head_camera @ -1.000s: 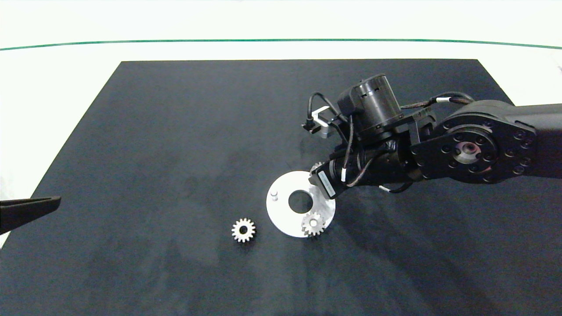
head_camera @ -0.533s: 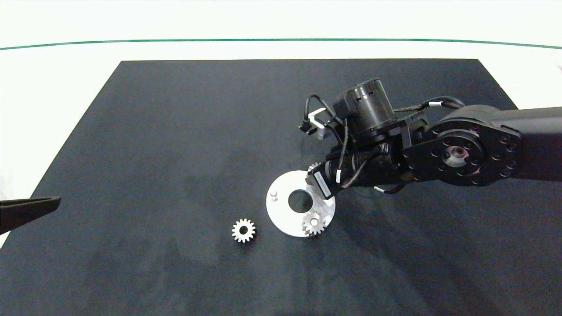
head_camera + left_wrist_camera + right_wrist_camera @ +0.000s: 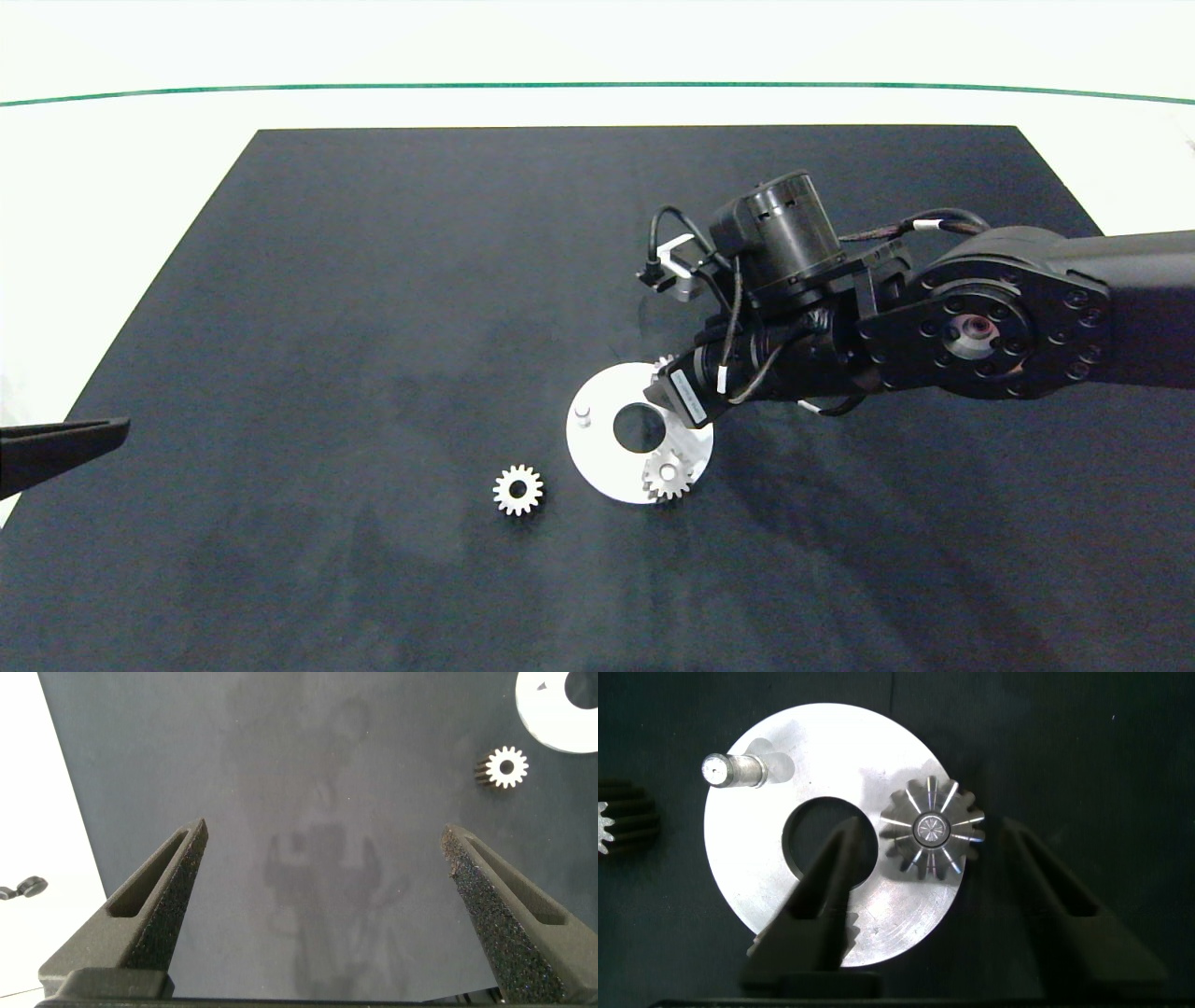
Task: Install three planetary gears onto the carrier pins
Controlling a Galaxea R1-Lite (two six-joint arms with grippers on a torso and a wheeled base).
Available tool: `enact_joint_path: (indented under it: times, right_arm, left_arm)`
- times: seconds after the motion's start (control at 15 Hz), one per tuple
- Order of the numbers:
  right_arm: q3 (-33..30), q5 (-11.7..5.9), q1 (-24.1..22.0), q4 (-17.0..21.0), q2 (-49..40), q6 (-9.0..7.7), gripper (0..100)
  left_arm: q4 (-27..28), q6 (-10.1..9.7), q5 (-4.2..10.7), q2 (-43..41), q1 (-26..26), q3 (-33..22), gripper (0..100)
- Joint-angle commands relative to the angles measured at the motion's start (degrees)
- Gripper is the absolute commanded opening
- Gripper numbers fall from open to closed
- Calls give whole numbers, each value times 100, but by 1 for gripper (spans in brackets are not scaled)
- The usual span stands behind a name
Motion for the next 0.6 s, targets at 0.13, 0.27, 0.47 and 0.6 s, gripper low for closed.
enact_joint_path:
  times: [0.13,0.27,0.47,0.6]
  right_arm:
    - [153,-10,214,15,-421,-16,100]
    - [302,-36,653,24,-719,-33,100]
    - [293,-370,1312,24,-719,-60,100]
    - [206,-388,1550,24,-482,-60,100]
  left_arm:
    - [23,8,3,2,1,0,100]
    - [23,8,3,2,1,0,100]
    - [14,-19,3,-24,44,-53,100]
    - [5,-10,3,-112,44,-71,100]
